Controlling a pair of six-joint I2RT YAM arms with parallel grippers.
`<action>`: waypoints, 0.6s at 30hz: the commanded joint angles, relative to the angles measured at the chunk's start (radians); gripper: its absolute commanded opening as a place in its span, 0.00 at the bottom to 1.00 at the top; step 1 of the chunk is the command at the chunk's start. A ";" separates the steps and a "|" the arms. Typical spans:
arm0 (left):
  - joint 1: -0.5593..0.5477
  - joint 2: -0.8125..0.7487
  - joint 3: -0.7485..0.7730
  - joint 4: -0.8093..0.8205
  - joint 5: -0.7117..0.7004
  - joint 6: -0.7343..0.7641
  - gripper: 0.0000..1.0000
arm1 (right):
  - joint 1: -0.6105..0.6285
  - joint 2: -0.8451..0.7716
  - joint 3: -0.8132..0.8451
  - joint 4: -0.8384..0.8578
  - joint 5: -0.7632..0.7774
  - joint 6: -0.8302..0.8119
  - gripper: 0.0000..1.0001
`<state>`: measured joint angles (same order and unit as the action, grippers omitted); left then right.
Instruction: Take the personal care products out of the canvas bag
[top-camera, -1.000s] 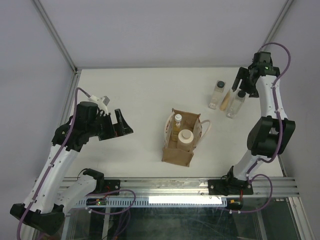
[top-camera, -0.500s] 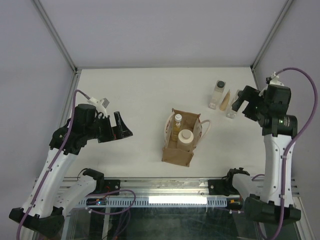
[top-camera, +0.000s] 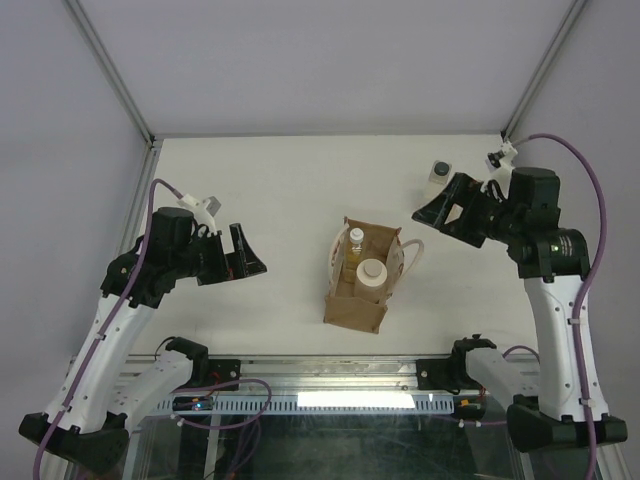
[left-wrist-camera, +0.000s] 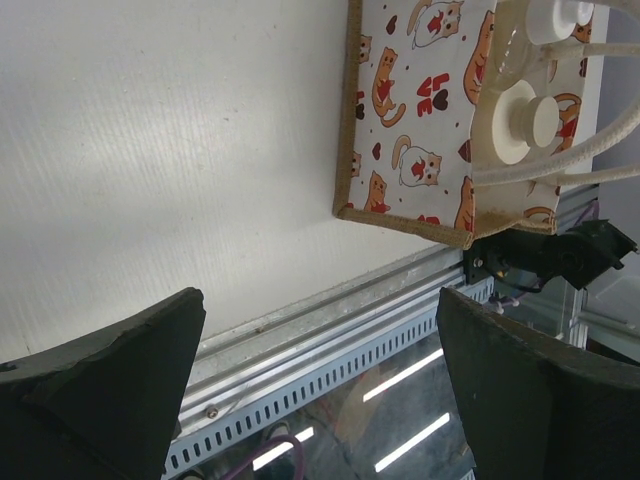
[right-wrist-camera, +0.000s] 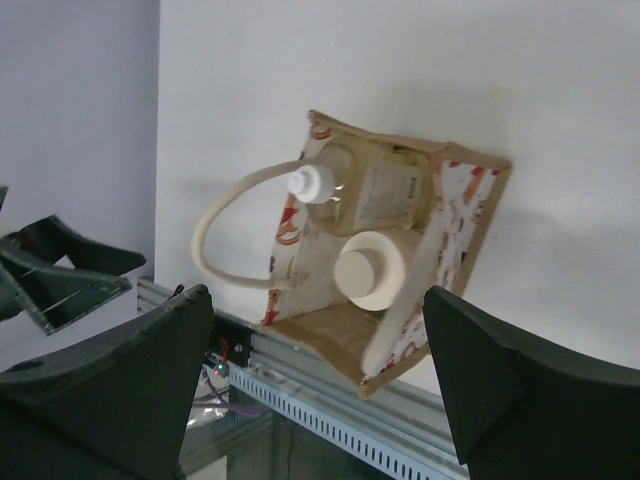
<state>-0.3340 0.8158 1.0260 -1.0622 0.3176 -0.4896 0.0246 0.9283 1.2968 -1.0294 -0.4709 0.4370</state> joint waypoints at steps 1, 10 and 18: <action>-0.002 -0.009 0.000 0.053 0.024 -0.028 0.99 | 0.156 0.051 0.126 0.023 0.044 0.073 0.88; -0.003 -0.015 0.008 0.058 0.017 -0.039 0.99 | 0.605 0.267 0.182 -0.034 0.402 0.183 0.81; -0.003 -0.037 0.003 0.034 0.015 -0.042 0.99 | 0.756 0.432 0.220 -0.098 0.674 0.329 0.65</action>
<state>-0.3340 0.8051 1.0218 -1.0481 0.3172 -0.5175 0.7502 1.3495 1.4609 -1.1061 0.0139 0.6624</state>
